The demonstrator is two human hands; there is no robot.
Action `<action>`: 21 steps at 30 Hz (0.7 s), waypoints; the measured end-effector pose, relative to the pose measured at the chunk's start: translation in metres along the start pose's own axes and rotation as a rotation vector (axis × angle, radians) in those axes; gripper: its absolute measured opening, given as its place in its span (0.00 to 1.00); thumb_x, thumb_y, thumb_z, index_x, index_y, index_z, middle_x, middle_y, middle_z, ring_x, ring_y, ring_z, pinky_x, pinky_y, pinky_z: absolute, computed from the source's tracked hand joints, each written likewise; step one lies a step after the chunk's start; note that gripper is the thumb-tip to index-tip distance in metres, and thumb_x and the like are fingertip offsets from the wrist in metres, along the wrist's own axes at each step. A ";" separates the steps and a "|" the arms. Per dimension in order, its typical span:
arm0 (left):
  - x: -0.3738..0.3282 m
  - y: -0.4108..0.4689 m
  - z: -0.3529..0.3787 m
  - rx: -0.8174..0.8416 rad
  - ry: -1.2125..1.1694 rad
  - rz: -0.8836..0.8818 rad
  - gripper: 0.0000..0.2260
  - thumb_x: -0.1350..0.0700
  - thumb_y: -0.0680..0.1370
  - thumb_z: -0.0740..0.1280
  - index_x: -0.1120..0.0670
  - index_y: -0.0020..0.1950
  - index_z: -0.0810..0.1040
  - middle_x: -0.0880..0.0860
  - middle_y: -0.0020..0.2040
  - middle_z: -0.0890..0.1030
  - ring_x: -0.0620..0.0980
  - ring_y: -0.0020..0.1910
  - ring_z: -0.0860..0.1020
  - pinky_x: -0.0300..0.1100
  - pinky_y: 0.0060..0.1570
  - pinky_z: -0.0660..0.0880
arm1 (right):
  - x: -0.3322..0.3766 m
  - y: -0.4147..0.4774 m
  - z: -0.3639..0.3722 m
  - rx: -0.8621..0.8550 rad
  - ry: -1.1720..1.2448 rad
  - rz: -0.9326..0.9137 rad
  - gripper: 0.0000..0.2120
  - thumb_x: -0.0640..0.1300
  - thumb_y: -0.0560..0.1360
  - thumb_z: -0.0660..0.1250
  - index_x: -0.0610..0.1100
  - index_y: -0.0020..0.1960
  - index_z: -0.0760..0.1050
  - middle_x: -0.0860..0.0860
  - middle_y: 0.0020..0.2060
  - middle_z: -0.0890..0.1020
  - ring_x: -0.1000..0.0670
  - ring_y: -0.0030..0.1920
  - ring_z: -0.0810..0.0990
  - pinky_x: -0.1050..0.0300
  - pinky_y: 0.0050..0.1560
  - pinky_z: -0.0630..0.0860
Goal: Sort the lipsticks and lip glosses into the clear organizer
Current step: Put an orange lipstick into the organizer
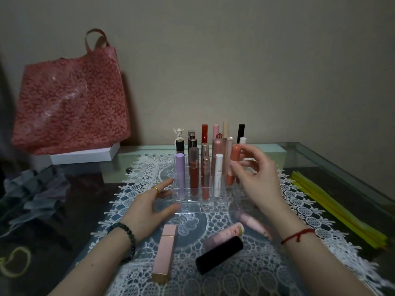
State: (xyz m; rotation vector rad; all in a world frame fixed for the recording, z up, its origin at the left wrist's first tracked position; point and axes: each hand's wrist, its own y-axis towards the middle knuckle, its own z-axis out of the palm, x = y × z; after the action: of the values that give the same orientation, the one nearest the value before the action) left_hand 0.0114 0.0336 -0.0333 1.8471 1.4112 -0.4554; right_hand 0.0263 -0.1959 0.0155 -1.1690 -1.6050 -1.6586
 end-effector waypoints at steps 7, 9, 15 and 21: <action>-0.001 -0.001 0.000 0.005 -0.001 0.004 0.29 0.46 0.68 0.69 0.41 0.67 0.63 0.37 0.50 0.72 0.35 0.53 0.72 0.32 0.53 0.67 | -0.013 0.001 0.002 -0.006 -0.078 0.021 0.16 0.32 0.69 0.68 0.47 0.53 0.75 0.53 0.42 0.79 0.64 0.36 0.78 0.73 0.32 0.74; -0.001 -0.001 0.000 0.007 -0.013 -0.002 0.29 0.46 0.68 0.69 0.41 0.67 0.63 0.37 0.50 0.72 0.35 0.53 0.71 0.32 0.54 0.67 | -0.016 0.001 0.003 -0.001 -0.096 0.033 0.16 0.33 0.69 0.68 0.48 0.53 0.75 0.53 0.42 0.79 0.62 0.37 0.79 0.71 0.33 0.75; 0.000 -0.001 0.000 0.007 -0.019 -0.009 0.29 0.47 0.68 0.70 0.40 0.66 0.63 0.39 0.51 0.74 0.32 0.52 0.71 0.32 0.55 0.66 | -0.021 -0.001 0.004 -0.002 -0.137 0.045 0.16 0.34 0.68 0.69 0.51 0.51 0.76 0.52 0.41 0.80 0.56 0.39 0.80 0.64 0.38 0.79; -0.001 -0.001 0.000 0.008 0.002 0.006 0.29 0.47 0.69 0.70 0.42 0.68 0.63 0.39 0.52 0.73 0.34 0.54 0.71 0.33 0.56 0.66 | -0.026 -0.001 0.003 0.008 -0.167 0.065 0.15 0.35 0.68 0.69 0.51 0.50 0.75 0.52 0.40 0.80 0.55 0.39 0.80 0.62 0.39 0.80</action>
State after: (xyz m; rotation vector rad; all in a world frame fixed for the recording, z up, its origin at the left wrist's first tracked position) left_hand 0.0105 0.0336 -0.0329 1.8585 1.4068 -0.4573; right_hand 0.0383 -0.1970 -0.0073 -1.3723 -1.6533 -1.5478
